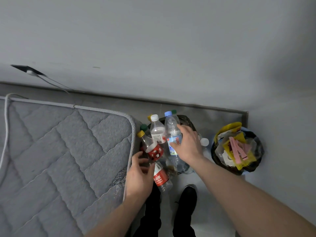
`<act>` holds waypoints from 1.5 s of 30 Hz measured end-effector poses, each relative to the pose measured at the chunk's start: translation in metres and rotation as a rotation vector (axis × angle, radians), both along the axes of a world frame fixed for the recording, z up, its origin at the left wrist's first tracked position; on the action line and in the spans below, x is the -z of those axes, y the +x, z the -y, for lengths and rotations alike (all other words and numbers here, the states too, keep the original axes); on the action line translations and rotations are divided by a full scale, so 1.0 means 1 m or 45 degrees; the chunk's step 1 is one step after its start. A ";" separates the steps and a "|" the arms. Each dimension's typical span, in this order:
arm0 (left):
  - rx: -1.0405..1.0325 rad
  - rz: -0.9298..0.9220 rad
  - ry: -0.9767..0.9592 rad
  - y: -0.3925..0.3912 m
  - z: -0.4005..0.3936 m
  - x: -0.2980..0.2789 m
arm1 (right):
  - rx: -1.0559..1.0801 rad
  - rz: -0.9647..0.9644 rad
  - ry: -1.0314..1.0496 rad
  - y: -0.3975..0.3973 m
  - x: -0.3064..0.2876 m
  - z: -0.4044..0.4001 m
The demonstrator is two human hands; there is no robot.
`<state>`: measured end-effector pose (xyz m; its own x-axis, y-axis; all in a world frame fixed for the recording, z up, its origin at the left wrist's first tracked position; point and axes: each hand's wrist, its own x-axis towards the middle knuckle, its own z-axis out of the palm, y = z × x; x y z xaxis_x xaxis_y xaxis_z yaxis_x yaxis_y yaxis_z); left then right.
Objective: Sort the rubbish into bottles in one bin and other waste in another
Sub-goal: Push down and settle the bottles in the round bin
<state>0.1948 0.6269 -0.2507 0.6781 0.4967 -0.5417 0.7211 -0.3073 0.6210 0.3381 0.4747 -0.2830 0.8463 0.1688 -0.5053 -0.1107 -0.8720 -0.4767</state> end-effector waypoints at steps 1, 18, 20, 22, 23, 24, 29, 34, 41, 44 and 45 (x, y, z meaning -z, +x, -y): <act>-0.022 -0.028 -0.012 -0.011 0.005 0.004 | -0.018 0.003 0.001 -0.005 0.001 0.002; -0.220 -0.197 -0.392 -0.031 0.028 0.103 | 0.259 -0.060 0.101 -0.048 0.047 0.009; -0.173 -0.168 -0.350 -0.029 0.023 0.101 | 0.283 -0.071 0.101 -0.052 0.047 0.011; -0.125 -0.120 -0.286 -0.027 0.020 0.100 | 0.279 -0.091 0.099 -0.055 0.047 0.012; -0.107 -0.110 -0.250 -0.026 0.020 0.097 | 0.285 -0.103 0.108 -0.056 0.046 0.012; -0.082 -0.099 -0.211 -0.024 0.021 0.094 | 0.297 -0.116 0.117 -0.055 0.046 0.013; -0.033 -0.022 -0.093 -0.011 0.025 0.082 | 0.316 -0.113 0.114 -0.052 0.046 0.015; 0.122 0.042 -0.058 0.013 0.014 0.093 | 0.301 -0.055 0.102 -0.051 0.044 0.017; 0.080 -0.026 -0.100 0.024 0.012 0.111 | 0.413 -0.018 0.139 -0.047 0.043 0.011; -0.047 0.016 -0.111 0.026 0.021 0.110 | 0.434 0.000 0.106 -0.047 0.044 0.013; -0.101 0.037 -0.107 0.027 0.023 0.109 | 0.425 0.001 0.088 -0.047 0.044 0.014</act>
